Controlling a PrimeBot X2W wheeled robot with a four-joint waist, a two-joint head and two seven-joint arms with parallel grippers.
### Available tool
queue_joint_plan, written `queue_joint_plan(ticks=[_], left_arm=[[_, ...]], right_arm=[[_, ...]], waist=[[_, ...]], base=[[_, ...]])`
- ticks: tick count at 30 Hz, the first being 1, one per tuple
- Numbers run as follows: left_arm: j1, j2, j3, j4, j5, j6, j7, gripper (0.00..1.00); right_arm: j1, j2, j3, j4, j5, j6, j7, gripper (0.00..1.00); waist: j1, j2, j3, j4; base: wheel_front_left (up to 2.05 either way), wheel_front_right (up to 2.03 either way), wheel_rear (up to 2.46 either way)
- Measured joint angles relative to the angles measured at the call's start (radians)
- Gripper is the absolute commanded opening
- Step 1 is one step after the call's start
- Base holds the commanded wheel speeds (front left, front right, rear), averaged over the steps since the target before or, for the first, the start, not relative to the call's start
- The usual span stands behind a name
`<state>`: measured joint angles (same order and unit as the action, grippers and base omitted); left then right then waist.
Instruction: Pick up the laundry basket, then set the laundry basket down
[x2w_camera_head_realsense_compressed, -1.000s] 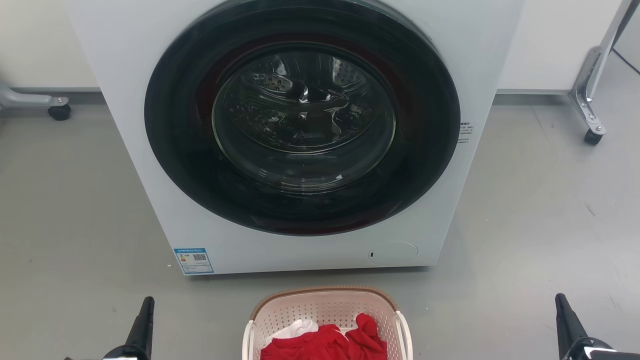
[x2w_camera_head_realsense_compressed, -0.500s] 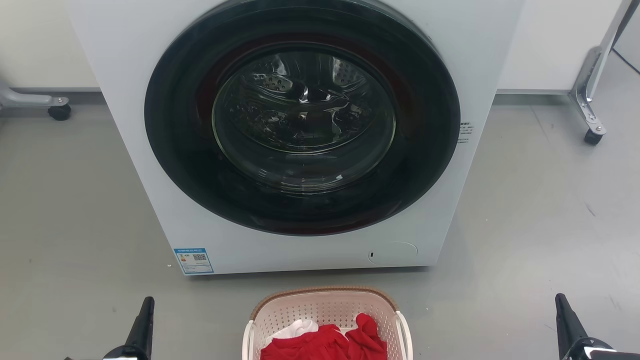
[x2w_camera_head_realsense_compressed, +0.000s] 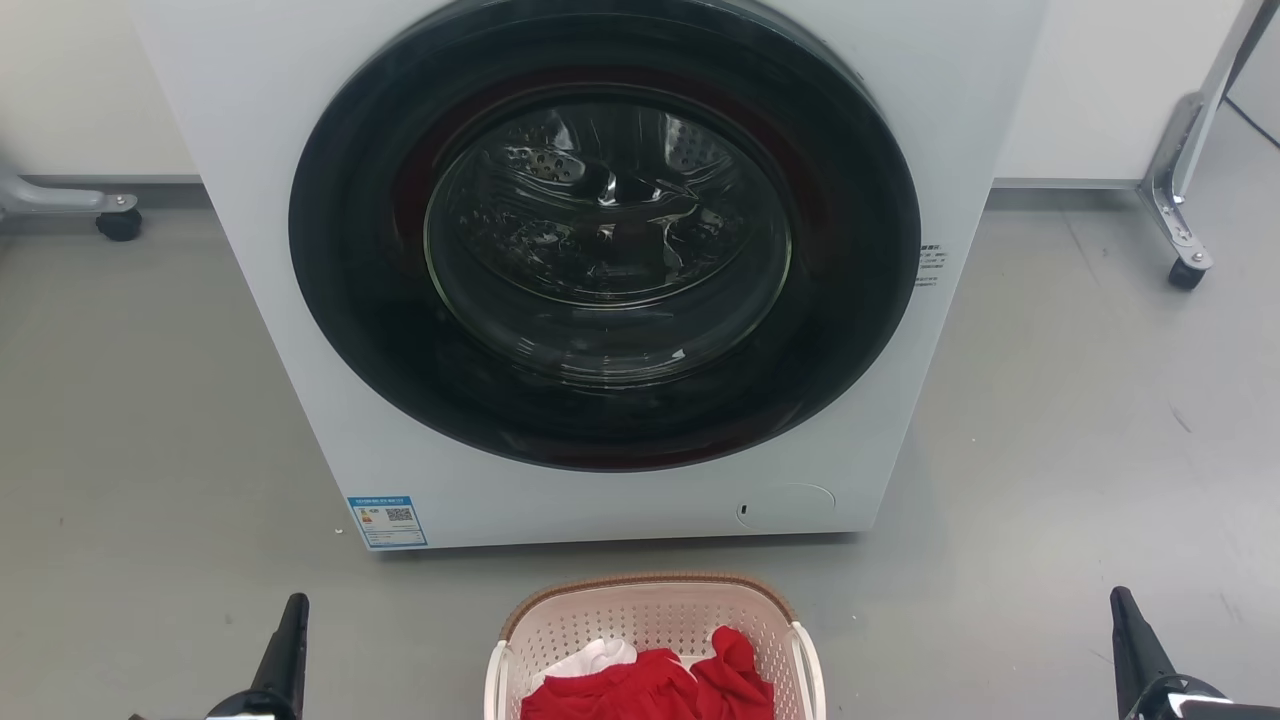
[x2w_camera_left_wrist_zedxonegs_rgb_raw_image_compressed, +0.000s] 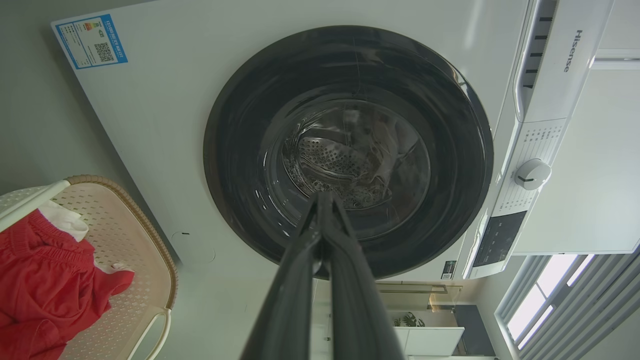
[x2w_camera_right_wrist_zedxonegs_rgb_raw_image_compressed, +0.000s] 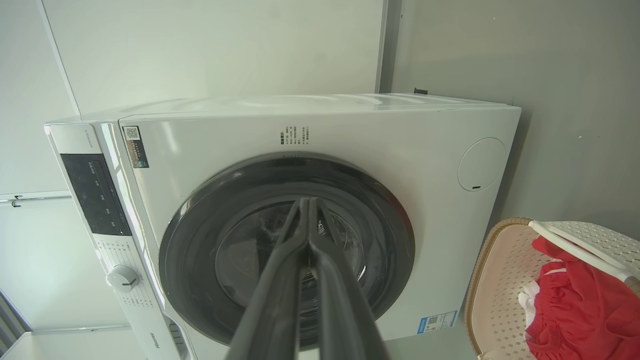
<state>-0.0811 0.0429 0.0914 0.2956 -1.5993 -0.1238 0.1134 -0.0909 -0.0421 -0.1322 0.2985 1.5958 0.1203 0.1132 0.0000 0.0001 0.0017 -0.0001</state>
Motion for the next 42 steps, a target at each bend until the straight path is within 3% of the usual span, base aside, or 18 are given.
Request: queue_joint_plan(ticks=[42], left_arm=[[0.0, 0.0, 0.0, 0.0, -0.001, 0.0, 0.0, 0.0]], right_arm=[[0.0, 0.0, 0.0, 0.0, 0.0, 0.0, 0.0, 0.0]], waist=[[0.0, 0.0, 0.0, 0.0]], base=[[0.0, 0.0, 0.0]])
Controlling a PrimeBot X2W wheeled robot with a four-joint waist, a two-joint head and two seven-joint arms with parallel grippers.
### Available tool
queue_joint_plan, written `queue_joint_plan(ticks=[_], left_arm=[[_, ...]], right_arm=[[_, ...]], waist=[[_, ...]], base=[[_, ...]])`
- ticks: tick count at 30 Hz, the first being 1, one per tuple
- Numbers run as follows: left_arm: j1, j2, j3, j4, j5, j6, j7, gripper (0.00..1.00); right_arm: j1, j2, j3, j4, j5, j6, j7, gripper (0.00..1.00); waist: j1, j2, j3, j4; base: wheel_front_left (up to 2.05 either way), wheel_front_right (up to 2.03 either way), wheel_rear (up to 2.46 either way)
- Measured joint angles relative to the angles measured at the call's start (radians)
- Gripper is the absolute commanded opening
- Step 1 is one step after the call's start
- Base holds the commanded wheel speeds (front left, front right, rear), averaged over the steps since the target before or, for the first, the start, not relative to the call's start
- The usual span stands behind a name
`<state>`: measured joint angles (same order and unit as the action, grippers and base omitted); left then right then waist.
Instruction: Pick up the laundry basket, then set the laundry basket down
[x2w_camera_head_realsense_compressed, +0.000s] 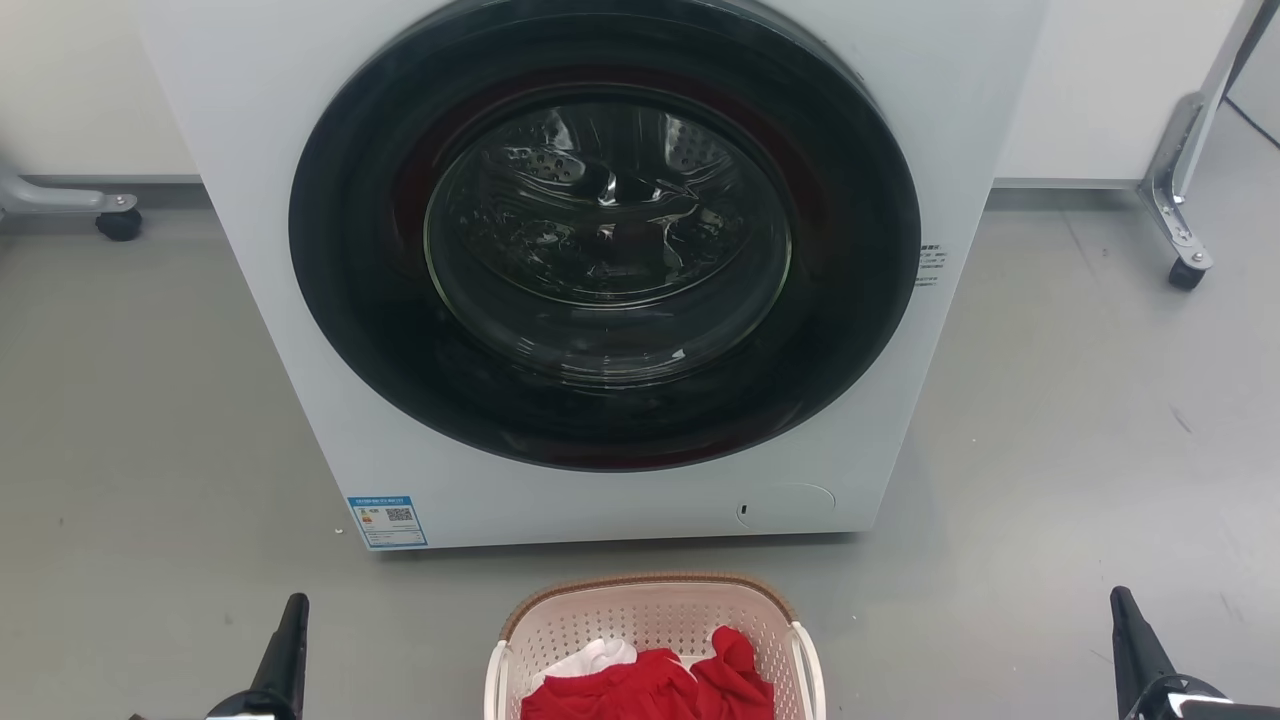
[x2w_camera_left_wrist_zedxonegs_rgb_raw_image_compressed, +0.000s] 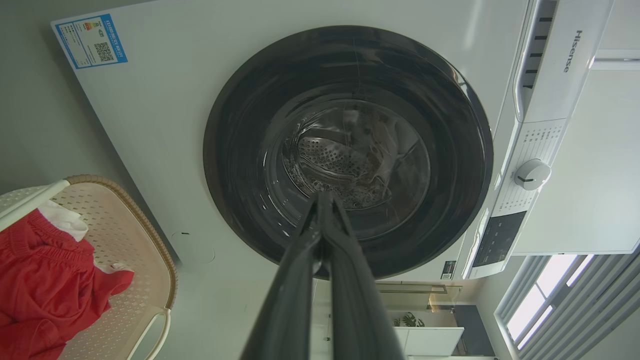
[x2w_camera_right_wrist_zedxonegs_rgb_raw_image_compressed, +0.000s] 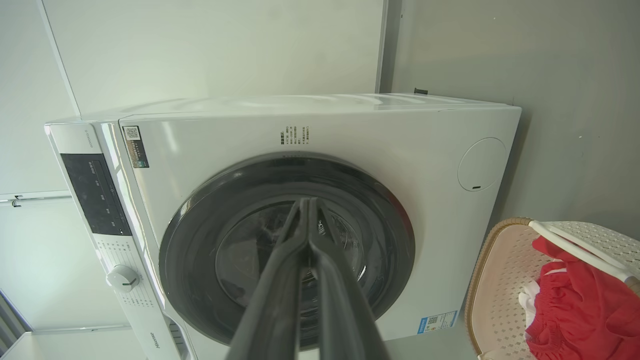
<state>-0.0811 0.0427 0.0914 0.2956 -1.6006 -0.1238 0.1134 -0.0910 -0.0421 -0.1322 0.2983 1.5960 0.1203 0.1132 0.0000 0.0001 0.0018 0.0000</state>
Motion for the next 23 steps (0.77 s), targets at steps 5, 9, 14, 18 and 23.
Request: queue_joint_plan(ticks=[5, 9, 14, 18, 23], left_arm=[[0.0, 0.0, 0.0, 0.0, 0.0, 0.0, 0.0, 0.0], [0.0, 0.0, 0.0, 0.0, 0.0, 0.0, 0.0, 0.0], [0.0, 0.0, 0.0, 0.0, 0.0, 0.0, 0.0, 0.0], [0.0, 0.0, 0.0, 0.0, 0.0, 0.0, 0.0, 0.0], [0.0, 0.0, 0.0, 0.0, 0.0, 0.0, 0.0, 0.0]], right_arm=[[0.0, 0.0, 0.0, 0.0, 0.0, 0.0, 0.0, 0.0], [0.0, 0.0, 0.0, 0.0, 0.0, 0.0, 0.0, 0.0], [0.0, 0.0, 0.0, 0.0, 0.0, 0.0, 0.0, 0.0], [0.0, 0.0, 0.0, 0.0, 0.0, 0.0, 0.0, 0.0], [0.0, 0.0, 0.0, 0.0, 0.0, 0.0, 0.0, 0.0]], waist=[[0.0, -0.0001, 0.0, 0.0], [0.0, -0.0001, 0.0, 0.0], [0.0, -0.0001, 0.0, 0.0], [0.0, 0.0, 0.0, 0.0], [0.0, 0.0, 0.0, 0.0]], base=[[0.0, 0.0, 0.0], [0.0, 0.0, 0.0], [0.0, 0.0, 0.0], [0.0, 0.0, 0.0], [0.0, 0.0, 0.0]])
